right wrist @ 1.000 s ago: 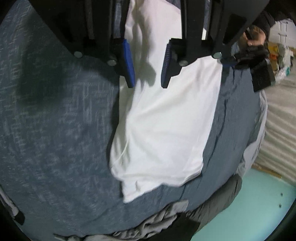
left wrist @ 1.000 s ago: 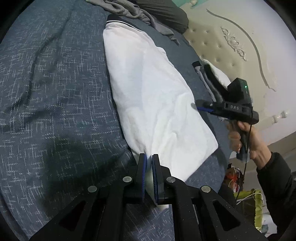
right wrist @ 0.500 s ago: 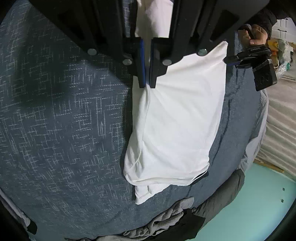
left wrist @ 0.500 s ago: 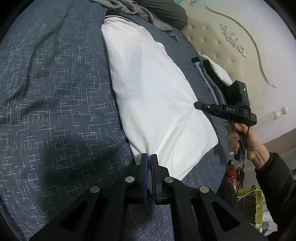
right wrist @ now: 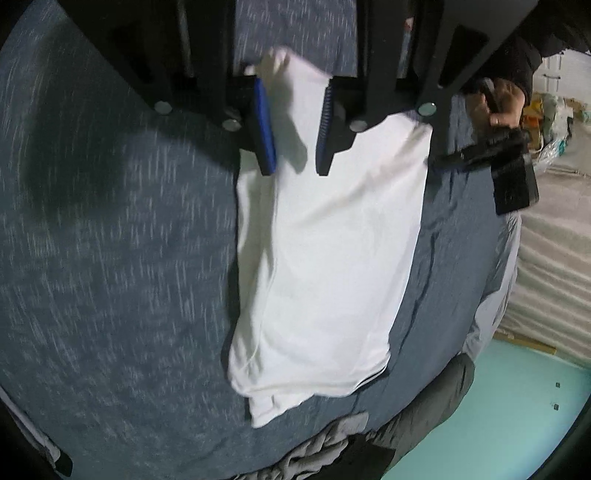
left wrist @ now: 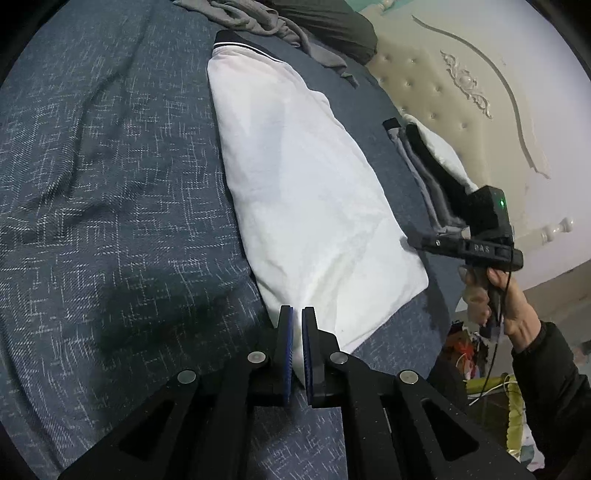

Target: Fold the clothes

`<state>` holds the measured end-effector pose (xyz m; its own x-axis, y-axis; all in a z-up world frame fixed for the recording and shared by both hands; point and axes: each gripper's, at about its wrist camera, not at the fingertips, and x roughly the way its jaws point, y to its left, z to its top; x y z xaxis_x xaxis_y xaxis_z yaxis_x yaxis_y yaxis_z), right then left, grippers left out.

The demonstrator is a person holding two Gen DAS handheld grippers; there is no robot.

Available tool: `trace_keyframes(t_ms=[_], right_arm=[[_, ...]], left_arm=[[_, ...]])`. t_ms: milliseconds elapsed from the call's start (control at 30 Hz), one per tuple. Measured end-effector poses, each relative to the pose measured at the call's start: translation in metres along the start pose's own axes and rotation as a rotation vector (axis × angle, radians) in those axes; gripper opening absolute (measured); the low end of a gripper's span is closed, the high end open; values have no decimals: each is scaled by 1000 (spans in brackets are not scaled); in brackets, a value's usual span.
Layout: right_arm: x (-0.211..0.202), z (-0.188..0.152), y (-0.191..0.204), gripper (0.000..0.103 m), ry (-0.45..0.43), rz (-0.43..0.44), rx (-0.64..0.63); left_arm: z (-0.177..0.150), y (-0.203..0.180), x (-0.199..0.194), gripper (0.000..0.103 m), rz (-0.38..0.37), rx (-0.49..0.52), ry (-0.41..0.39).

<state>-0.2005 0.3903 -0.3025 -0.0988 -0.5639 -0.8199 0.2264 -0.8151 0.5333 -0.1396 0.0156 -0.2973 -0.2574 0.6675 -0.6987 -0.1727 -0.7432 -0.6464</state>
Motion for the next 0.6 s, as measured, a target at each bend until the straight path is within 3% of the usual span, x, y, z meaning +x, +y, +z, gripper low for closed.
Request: trace_keyframes(t_ms=[233, 600], right_arm=[[-2, -20, 3, 22, 46, -32, -4], [5, -30, 0, 21, 42, -37, -22]], left_arm=[[-10, -13, -1, 18, 25, -12, 34], [-28, 0, 21, 16, 34, -98, 91]])
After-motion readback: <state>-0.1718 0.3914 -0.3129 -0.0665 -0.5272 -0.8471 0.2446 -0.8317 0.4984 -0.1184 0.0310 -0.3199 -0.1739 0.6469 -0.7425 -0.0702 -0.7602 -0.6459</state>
